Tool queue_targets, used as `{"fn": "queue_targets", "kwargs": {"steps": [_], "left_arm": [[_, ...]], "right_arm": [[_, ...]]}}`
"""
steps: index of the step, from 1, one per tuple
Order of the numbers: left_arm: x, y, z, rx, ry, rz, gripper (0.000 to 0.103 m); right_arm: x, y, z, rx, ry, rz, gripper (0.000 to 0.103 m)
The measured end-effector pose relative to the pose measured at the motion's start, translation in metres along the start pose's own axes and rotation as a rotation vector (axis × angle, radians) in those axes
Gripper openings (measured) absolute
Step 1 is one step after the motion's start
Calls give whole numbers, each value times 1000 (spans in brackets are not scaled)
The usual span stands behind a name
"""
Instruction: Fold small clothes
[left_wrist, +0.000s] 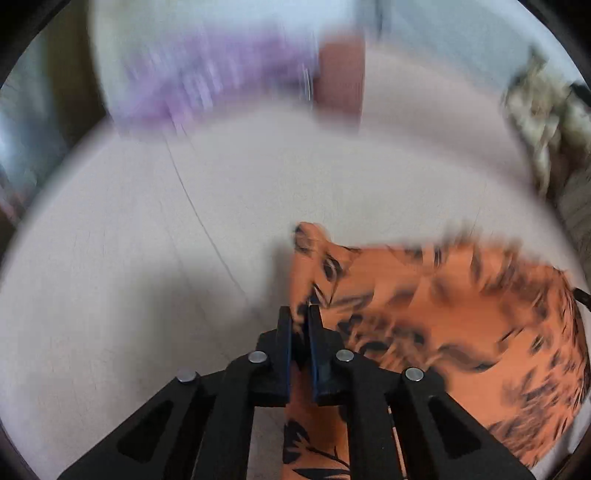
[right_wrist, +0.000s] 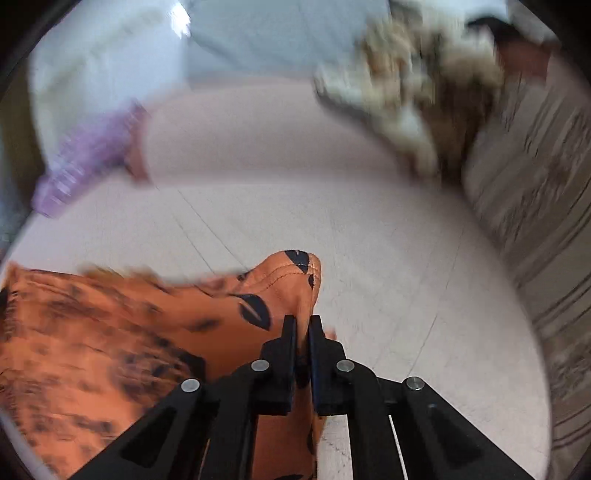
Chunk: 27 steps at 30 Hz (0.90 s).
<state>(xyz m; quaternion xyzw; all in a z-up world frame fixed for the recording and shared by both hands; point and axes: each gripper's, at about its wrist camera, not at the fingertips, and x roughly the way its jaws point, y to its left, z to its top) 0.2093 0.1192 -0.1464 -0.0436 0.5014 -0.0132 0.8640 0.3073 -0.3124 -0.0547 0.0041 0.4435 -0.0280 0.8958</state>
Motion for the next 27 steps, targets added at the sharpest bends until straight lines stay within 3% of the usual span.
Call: {"fn": "queue_targets", "kwargs": {"steps": [1, 2, 3, 4, 5, 6, 9, 11, 14, 16, 18, 19, 21, 22, 24, 26, 27], "left_arm": [[3, 1, -1, 3, -24, -2, 15], [-4, 3, 0, 11, -65, 22, 22], [-9, 5, 2, 12, -60, 44, 37], [-18, 10, 3, -9, -66, 50, 45], [-26, 14, 2, -28, -83, 40, 46], [-37, 17, 0, -44, -102, 27, 46], [-70, 17, -13, -53, -142, -9, 46], [-93, 7, -30, -32, -165, -71, 47], [-115, -17, -59, 22, -179, -147, 68], [-107, -29, -77, 83, -159, -138, 74], [-75, -42, -98, 144, -45, -4, 74], [-49, -38, -110, 149, 63, 40, 76], [-62, -23, -114, 62, 2, -2, 76], [-67, -20, -113, 44, 19, 21, 76], [-82, -16, -110, 33, -34, 34, 76], [-89, -15, -110, 35, -70, 33, 76], [-83, -15, -113, 34, -42, 37, 76]], "right_arm": [[26, -6, -6, 49, 93, -4, 12], [35, -12, -14, 96, 111, 19, 15], [27, -14, -16, 104, 73, 18, 20], [15, -16, -18, 117, 44, 13, 39], [-1, -18, -20, 133, 13, 27, 66], [-18, -21, -23, 142, -25, 30, 71], [-68, -25, -31, 174, -118, 85, 71], [-99, -21, -42, 203, -132, 233, 71], [-119, -6, -73, 229, -83, 523, 75], [-104, 0, -98, 263, -5, 608, 79], [-76, -8, -124, 316, 96, 513, 78], [-61, -20, -144, 389, 155, 458, 72], [-71, -34, -155, 444, 98, 496, 72], [-78, -36, -158, 445, 108, 461, 72], [-98, -38, -161, 417, 97, 416, 73], [-115, -42, -159, 400, 42, 480, 80], [-118, -47, -162, 410, 36, 502, 83]]}}
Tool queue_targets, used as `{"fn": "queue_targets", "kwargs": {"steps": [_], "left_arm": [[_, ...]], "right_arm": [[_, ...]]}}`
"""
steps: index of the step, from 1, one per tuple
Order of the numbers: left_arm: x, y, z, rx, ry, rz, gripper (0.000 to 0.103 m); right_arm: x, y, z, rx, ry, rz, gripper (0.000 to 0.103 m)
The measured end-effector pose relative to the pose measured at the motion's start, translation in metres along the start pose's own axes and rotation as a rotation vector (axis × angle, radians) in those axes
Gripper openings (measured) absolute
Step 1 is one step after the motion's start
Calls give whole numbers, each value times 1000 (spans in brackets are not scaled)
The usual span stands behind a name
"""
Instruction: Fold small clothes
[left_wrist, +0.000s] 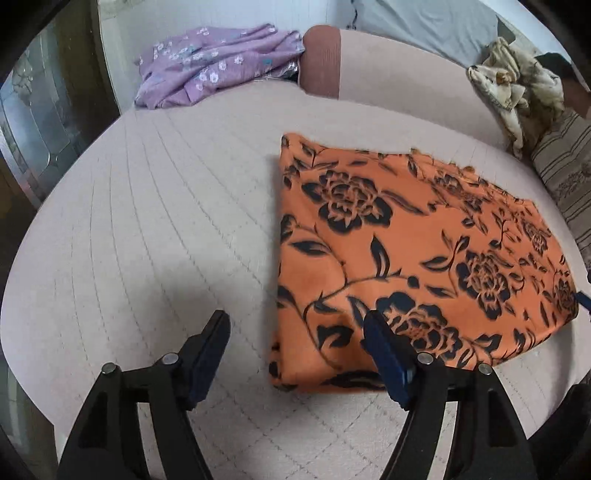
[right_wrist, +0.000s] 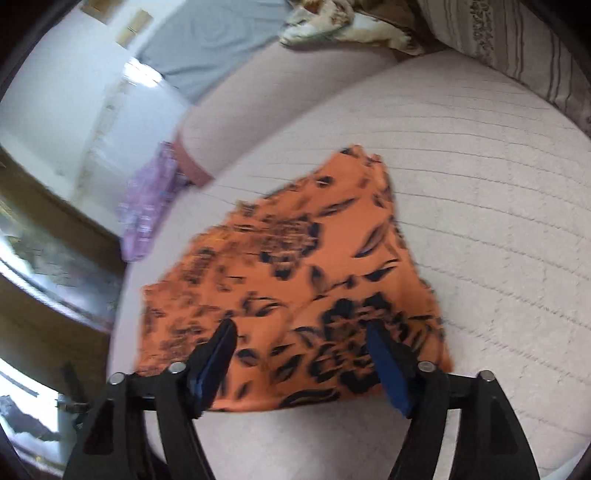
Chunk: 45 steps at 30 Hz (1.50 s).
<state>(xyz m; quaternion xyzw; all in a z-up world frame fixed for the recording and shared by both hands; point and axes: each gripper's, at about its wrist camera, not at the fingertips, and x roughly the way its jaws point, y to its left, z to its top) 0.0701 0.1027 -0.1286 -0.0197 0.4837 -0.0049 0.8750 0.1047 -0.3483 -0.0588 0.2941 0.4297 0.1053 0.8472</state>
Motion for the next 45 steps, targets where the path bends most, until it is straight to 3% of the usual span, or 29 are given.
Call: {"fn": "queue_targets", "kwargs": {"steps": [2, 3, 5, 9, 14, 17, 18, 19, 21, 24, 27, 29, 31, 33, 34, 36, 37, 38, 40, 43, 45], "left_arm": [[23, 0, -10, 12, 90, 16, 78], [18, 2, -12, 6, 59, 12, 79], [1, 3, -8, -13, 38, 12, 78], [-31, -7, 5, 4, -89, 8, 78], [-33, -28, 20, 22, -137, -68, 78], [0, -30, 15, 37, -55, -46, 78], [17, -26, 11, 33, 15, -15, 78], [32, -24, 5, 28, 86, 4, 80], [19, -16, 5, -4, 25, -26, 80], [1, -15, 24, 23, -43, -19, 80], [-4, -15, 58, 37, -93, -70, 80], [11, -15, 83, 65, -91, -37, 80], [46, -9, 104, 81, -11, -38, 80], [88, 4, 122, 69, 76, 95, 81], [98, 15, 129, 35, 92, 103, 83], [81, 35, 138, -105, 50, 105, 79], [72, 35, 140, -112, 16, 108, 79], [58, 32, 141, -105, -27, 79, 79], [39, 13, 141, -72, -77, -15, 80], [33, -26, 139, 35, -89, -94, 81], [48, -53, 130, 131, -46, -39, 81]], "right_arm": [[12, -18, -6, 48, 59, -61, 83], [21, -32, -8, 81, 83, -59, 82], [6, -39, -9, 150, 38, -13, 84], [-25, -6, 11, 30, -28, 4, 84], [-2, 21, 56, 6, -8, 131, 84], [32, 3, 77, 90, 44, 213, 85], [53, -11, 81, 131, 66, 172, 84], [68, -28, 83, 191, 83, 93, 77], [69, -49, 82, 318, 47, 141, 77], [49, -15, 93, 165, 18, 117, 80], [51, 13, 106, 82, 30, 191, 81], [62, 24, 113, 40, 44, 208, 82], [86, 18, 116, 57, 90, 182, 82], [117, -5, 114, 107, 159, 122, 79], [122, -15, 112, 144, 147, 146, 79], [110, -16, 114, 180, 103, 165, 81], [102, -10, 115, 162, 90, 132, 82], [94, -3, 117, 127, 76, 120, 82], [89, 7, 123, 97, 74, 185, 82], [107, 13, 135, 99, 100, 244, 83], [125, -3, 142, 110, 109, 106, 79]]}}
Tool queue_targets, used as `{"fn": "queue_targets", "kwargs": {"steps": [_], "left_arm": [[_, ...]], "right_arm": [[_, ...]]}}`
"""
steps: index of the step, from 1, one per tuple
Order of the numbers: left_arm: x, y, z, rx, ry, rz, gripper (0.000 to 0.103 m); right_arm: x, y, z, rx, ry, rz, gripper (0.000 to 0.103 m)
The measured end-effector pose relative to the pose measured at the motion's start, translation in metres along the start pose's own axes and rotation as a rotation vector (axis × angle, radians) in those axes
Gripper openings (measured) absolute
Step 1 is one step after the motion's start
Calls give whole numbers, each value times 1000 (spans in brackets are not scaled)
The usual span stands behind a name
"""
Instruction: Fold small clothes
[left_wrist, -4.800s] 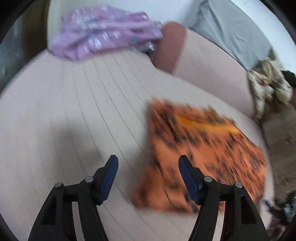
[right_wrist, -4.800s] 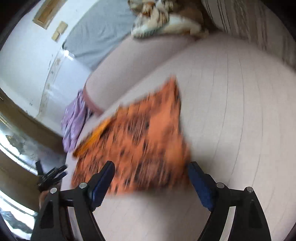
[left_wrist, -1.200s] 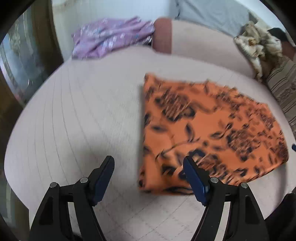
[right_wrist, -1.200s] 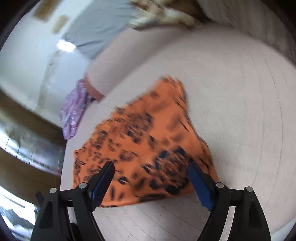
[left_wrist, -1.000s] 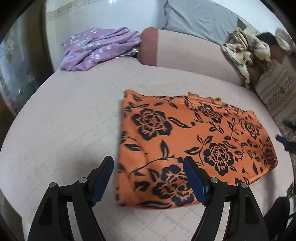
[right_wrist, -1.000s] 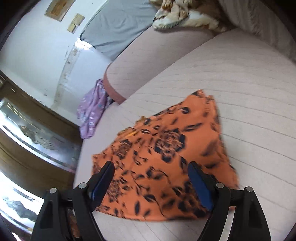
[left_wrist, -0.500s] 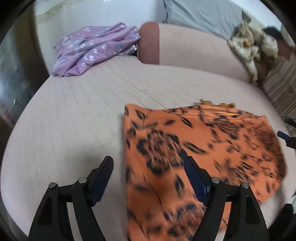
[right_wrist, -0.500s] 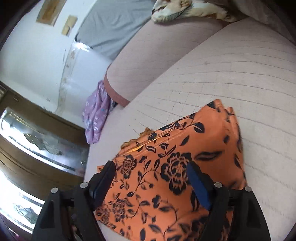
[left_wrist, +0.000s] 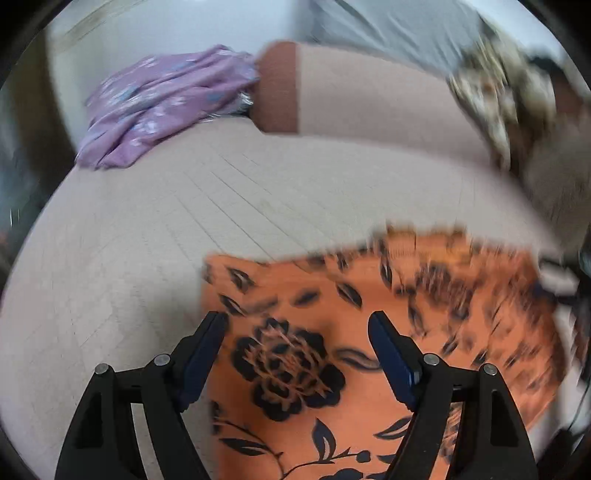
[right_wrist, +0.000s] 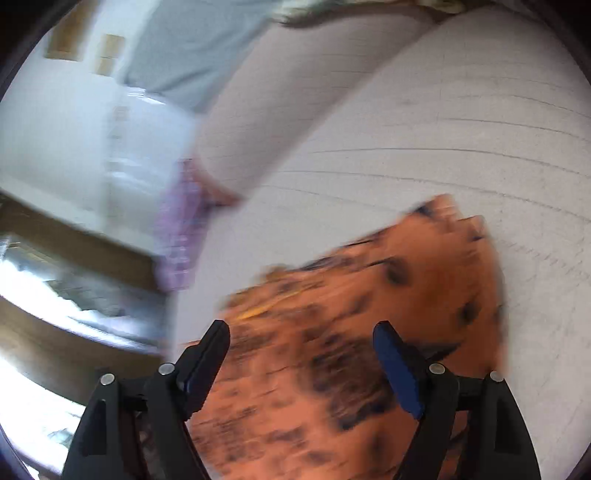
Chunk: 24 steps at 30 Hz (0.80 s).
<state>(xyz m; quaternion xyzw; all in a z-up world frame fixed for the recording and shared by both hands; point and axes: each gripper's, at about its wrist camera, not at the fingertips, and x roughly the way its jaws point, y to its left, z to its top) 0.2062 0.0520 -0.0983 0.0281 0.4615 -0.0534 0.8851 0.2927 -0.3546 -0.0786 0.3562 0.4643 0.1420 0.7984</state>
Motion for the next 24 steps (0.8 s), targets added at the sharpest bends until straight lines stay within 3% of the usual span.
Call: {"fn": "queue_targets", "kwargs": {"steps": [1, 2, 3, 4, 5, 9, 11, 13, 15, 17, 18, 21, 22, 24], "left_arm": [[16, -5, -7, 28, 66, 29, 81], [34, -5, -18, 31, 151, 56, 82], [35, -1, -26, 6, 142, 47, 83], [24, 4, -30, -20, 91, 37, 83], [15, 6, -33, -36, 91, 38, 83], [-37, 8, -57, -80, -11, -9, 83], [-55, 4, -80, -95, -24, -45, 83], [-53, 3, -102, -102, 4, -51, 87], [-26, 7, -117, -95, 145, 21, 89], [-37, 16, -125, -135, 105, 2, 88], [-45, 18, -125, -152, 97, 11, 88], [-68, 20, -129, -158, 18, 0, 89], [-66, 19, -134, -159, 30, 19, 89], [-42, 23, -153, -175, 145, 30, 91]], "right_arm": [[3, -20, 4, 63, -43, -44, 69], [-5, -33, 5, 151, -97, -17, 70], [-13, -38, 3, 205, -134, 5, 71], [-25, -31, -1, 197, -165, -12, 74], [-31, -23, -6, 158, -165, -38, 75], [-62, 15, -52, -14, -111, 11, 78], [-68, 22, -79, -43, -70, 79, 80], [-60, 15, -103, -50, -19, 103, 81], [-50, -17, -120, -15, -4, -32, 71], [-63, -33, -125, 122, -86, 35, 72], [-68, -27, -125, 134, -94, 24, 75], [-83, 4, -133, 8, -136, 47, 80], [-84, 7, -136, -21, -132, 56, 81], [-73, -8, -140, 7, -102, -18, 82]]}}
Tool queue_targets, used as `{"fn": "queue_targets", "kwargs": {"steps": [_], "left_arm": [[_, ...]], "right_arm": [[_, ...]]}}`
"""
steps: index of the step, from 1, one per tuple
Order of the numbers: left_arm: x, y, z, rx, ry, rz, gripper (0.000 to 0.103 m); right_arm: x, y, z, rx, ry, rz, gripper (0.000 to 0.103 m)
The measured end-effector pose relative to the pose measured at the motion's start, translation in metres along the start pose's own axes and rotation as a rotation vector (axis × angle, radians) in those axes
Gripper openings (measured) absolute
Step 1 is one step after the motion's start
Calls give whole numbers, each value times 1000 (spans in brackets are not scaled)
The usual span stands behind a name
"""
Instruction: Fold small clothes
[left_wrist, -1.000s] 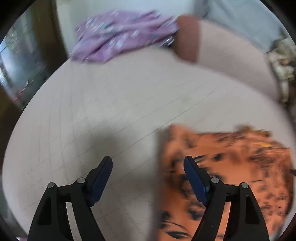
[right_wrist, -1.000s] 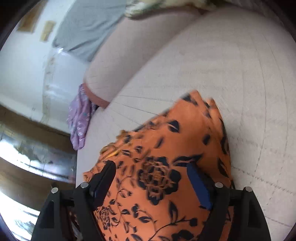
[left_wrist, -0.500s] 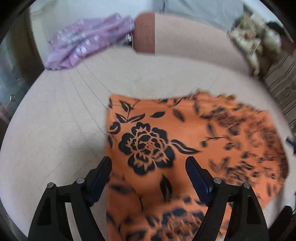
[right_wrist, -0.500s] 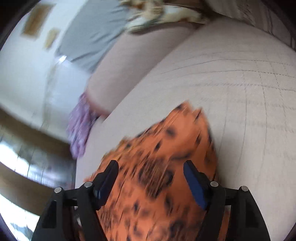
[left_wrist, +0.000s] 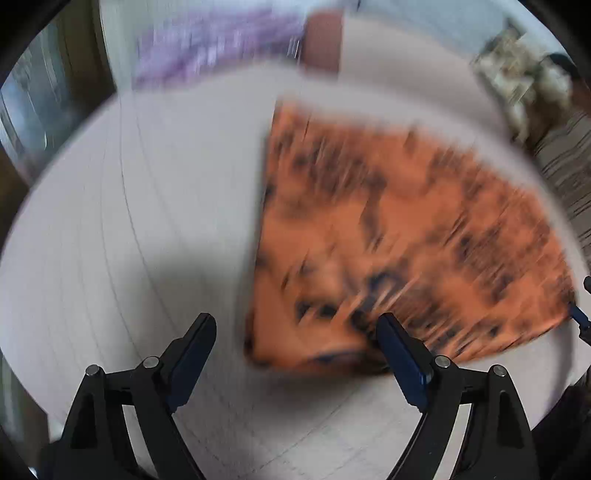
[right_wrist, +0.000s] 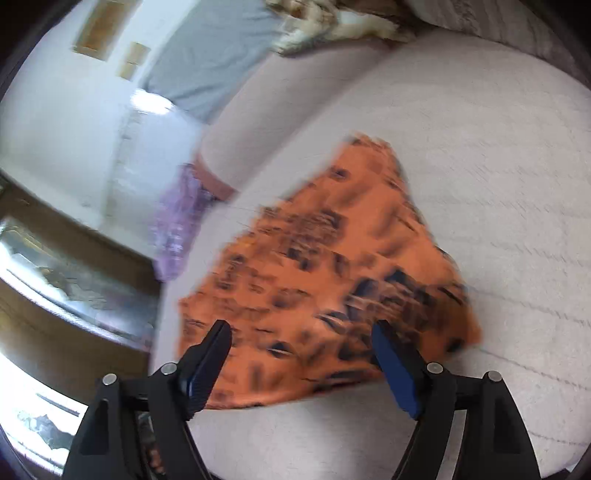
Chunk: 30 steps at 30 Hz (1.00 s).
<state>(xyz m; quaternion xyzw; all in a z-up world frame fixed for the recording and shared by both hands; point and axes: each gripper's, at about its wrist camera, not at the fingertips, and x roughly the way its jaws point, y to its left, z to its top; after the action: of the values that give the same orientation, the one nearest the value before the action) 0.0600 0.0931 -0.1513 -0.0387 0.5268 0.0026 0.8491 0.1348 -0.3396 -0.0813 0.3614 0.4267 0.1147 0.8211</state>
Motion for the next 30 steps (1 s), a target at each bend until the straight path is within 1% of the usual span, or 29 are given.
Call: {"fn": "queue_targets", "kwargs": {"steps": [1, 2, 3, 4, 5, 6, 7, 8, 9, 10, 11, 12, 13, 14, 15, 16, 17, 18, 19, 20, 21, 22, 24, 25, 27, 28, 29, 30], "left_arm": [[0, 3, -5, -5, -35, -11, 91], [-8, 1, -7, 2, -42, 6, 91], [-15, 0, -8, 2, -40, 14, 91], [-26, -2, -11, -3, -72, -3, 91], [-37, -2, -14, -6, -129, -19, 91], [-42, -1, -15, -5, -161, -15, 91], [-40, 0, -15, -6, -156, 10, 91], [-32, 4, -15, -13, -126, 37, 91], [-18, 10, -16, -26, -68, 63, 91], [-6, 17, -17, -50, -20, 59, 91], [-10, 22, -19, -70, -54, 34, 91], [-17, 22, -21, -72, -57, 42, 91], [-27, 23, -22, -73, -78, 48, 91], [-37, 24, -24, -74, -122, 47, 91], [-41, 27, -22, -71, -156, 56, 91], [-40, 27, -23, -64, -159, 85, 91], [-26, 29, -24, -54, -100, 121, 91], [-14, 30, -25, -52, -48, 125, 91], [-9, 34, -29, -67, -38, 104, 91], [-15, 36, -32, -75, -59, 103, 91], [-19, 35, -32, -75, -66, 113, 91], [-26, 35, -33, -70, -86, 126, 91], [-42, 32, -34, -59, -151, 167, 91], [-47, 32, -31, -57, -175, 173, 91], [-48, 29, -23, -62, -214, 157, 91], [-47, 28, -19, -66, -221, 154, 91], [-44, 27, -6, -68, -213, 150, 91], [-42, 26, -5, -66, -206, 140, 91]], "right_arm": [[12, -19, -2, 69, 31, -32, 80], [9, -28, -3, 120, 1, 5, 79], [1, -28, -3, 155, -31, 24, 80], [-7, -19, -3, 145, -47, 3, 82], [-14, -12, -4, 107, -63, 1, 82], [-19, -3, -4, 68, -77, 7, 82], [-21, 5, -3, 34, -83, 22, 82], [-22, 7, -2, 14, -81, 41, 82], [-25, -1, -6, 11, -71, 41, 83], [-19, -9, -6, 32, -52, 8, 83], [-13, -26, -10, 86, -14, -38, 81], [-10, -37, -12, 135, -22, -6, 81], [-21, -41, -13, 166, -57, 28, 81], [-28, -35, -13, 163, -67, 23, 83], [-33, -29, -13, 134, -78, 21, 83], [-35, -22, -13, 91, -87, 22, 83], [-33, -17, -13, 51, -83, 20, 83], [-27, -17, -14, 34, -66, 11, 83], [-20, -25, -15, 44, -43, -12, 83], [-15, -37, -17, 83, -28, -11, 83], [-16, -38, -18, 104, -52, 8, 83], [-19, -36, -19, 108, -64, 10, 83], [-30, -29, -21, 84, -80, -18, 83], [-35, -26, -23, 70, -87, -33, 83], [-46, -20, -26, 49, -98, -28, 83], [-50, -19, -29, 52, -101, -23, 83], [-55, -20, -33, 64, -103, -21, 83], [-59, -22, -37, 77, -99, -19, 83]]}}
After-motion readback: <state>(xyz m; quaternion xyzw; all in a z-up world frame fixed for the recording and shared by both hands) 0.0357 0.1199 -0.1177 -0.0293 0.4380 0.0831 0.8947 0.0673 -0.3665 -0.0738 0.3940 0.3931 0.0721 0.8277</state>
